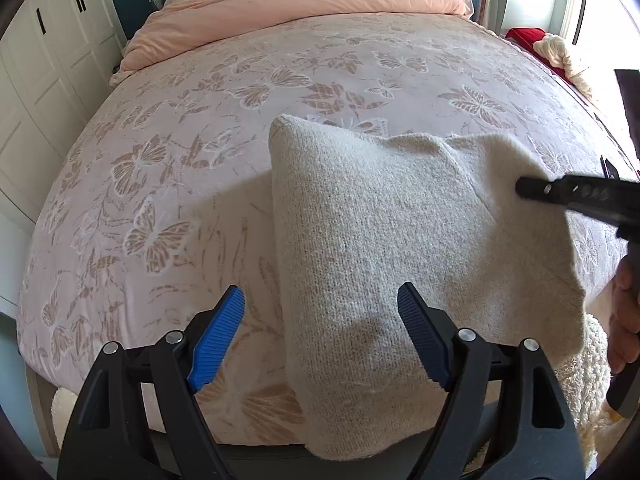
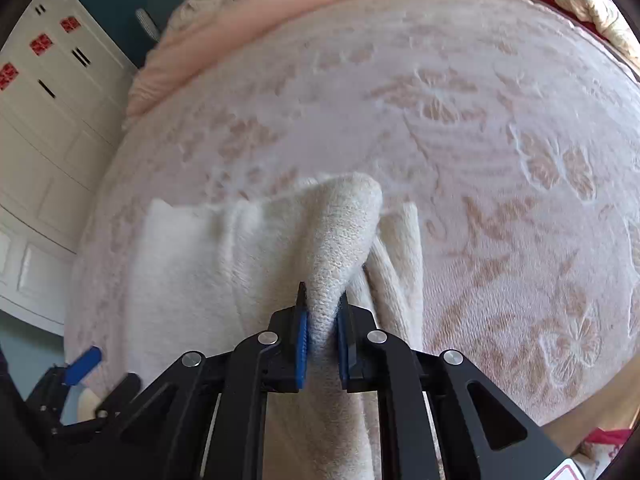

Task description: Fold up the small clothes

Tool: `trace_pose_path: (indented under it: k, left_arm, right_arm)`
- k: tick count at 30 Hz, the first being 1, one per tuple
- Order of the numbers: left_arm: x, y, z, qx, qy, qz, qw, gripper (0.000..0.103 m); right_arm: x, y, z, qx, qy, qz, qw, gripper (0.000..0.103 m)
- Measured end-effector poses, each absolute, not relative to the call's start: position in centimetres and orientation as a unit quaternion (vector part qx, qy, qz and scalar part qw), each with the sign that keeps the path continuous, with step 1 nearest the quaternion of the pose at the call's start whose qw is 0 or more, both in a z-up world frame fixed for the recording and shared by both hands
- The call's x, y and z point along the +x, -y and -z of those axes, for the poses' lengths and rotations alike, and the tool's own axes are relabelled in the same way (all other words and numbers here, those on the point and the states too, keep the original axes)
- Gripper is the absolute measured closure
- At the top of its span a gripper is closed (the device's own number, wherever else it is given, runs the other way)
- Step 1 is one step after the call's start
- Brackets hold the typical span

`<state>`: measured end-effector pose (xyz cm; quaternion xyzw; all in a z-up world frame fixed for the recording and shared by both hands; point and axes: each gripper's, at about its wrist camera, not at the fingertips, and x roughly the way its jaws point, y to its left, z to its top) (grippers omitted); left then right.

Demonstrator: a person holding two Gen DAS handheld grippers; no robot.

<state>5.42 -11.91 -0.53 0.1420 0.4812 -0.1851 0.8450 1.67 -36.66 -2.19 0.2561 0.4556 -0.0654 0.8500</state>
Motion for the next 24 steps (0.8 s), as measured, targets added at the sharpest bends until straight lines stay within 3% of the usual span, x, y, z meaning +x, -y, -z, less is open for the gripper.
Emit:
trace_pose_path:
  k: [2,3,6,7,13,15,20,23,24]
  left_arm:
    - [5.6,12.0,0.5,0.139,-0.479,0.187,0.846,0.025]
    - [5.7,12.1,0.5,0.138,-0.478,0.187,0.847,0.019]
    - [6.5,12.6,1.6,0.131,-0.495,0.191,0.837,0.018]
    - [6.8,12.8,2.4,0.125,-0.511,0.197,0.827,0.017]
    - [7.3,12.9,3.5,0.117,-0.524,0.191,0.821,0.016]
    - [7.3,12.9,3.7,0.113,-0.528,0.192,0.819,0.015]
    - [7.2,12.7,3.9,0.114,-0.523,0.193,0.823,0.015]
    - [7.1,12.8,4.0,0.111,-0.526,0.189,0.822,0.014]
    - [7.1,12.9,3.9,0.113,-0.525,0.188,0.822,0.014]
  right_arm:
    - [0.6,36.8,-1.1,0.245,-0.414,0.059,0.874,0.093]
    - [0.2,37.6,-0.8,0.240,-0.416,0.070,0.874,0.093]
    - [1.5,38.9,7.4,0.234,-0.526,0.098,0.812,0.091]
    - [0.9,39.2,8.0,0.255,-0.513,0.099,0.814,0.091]
    - [-2.3,40.4,3.9,0.334,-0.458,0.105,0.817,0.079]
    - [-3.4,40.2,4.4,0.334,-0.479,0.112,0.804,0.066]
    - [-5.4,38.3,5.8,0.321,-0.504,0.092,0.797,0.066]
    - [-5.3,38.0,5.2,0.312,-0.486,0.100,0.810,0.092]
    - [-5.3,38.0,3.8,0.308,-0.467,0.096,0.824,0.095]
